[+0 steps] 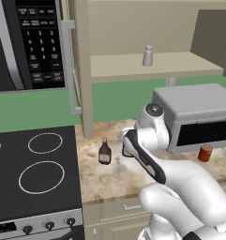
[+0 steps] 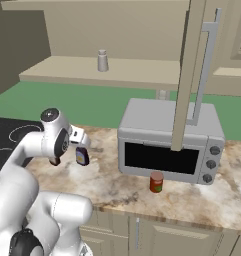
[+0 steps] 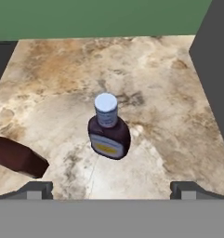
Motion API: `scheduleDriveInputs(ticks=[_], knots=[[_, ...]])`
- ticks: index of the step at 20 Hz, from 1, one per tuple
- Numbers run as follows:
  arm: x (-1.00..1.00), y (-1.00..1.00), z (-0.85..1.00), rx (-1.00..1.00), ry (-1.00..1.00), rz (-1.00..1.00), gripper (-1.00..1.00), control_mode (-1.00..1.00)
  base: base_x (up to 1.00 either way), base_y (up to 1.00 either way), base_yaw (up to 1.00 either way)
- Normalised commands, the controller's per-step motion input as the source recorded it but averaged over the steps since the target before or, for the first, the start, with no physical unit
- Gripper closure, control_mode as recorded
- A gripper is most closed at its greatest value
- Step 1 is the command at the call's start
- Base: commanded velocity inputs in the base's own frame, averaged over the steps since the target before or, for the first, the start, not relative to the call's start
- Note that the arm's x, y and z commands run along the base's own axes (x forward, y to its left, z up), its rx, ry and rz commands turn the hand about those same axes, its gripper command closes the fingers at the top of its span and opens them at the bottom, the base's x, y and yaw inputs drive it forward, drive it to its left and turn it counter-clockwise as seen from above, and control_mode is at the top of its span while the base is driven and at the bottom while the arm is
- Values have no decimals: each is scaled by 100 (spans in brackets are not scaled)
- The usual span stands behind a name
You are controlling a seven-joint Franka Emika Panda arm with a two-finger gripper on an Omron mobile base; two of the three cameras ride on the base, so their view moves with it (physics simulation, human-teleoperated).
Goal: There are various items on the counter. Only move the condiments/shakers into the cabinet.
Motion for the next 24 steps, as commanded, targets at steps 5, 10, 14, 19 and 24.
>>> scheduleDriveInputs(ticks=[5,10,14,19,24], knots=[[18,0,-7,0,0,0,-100,-100,0,0,0],[23,2,-7,0,0,0,-100,-100,0,0,0],[23,0,-9,0,0,0,-100,-100,0,0,0],[15,0,-9,0,0,1,-100,-100,0,0,0],[0,2,-5,0,0,5,-100,-100,0,0,0]])
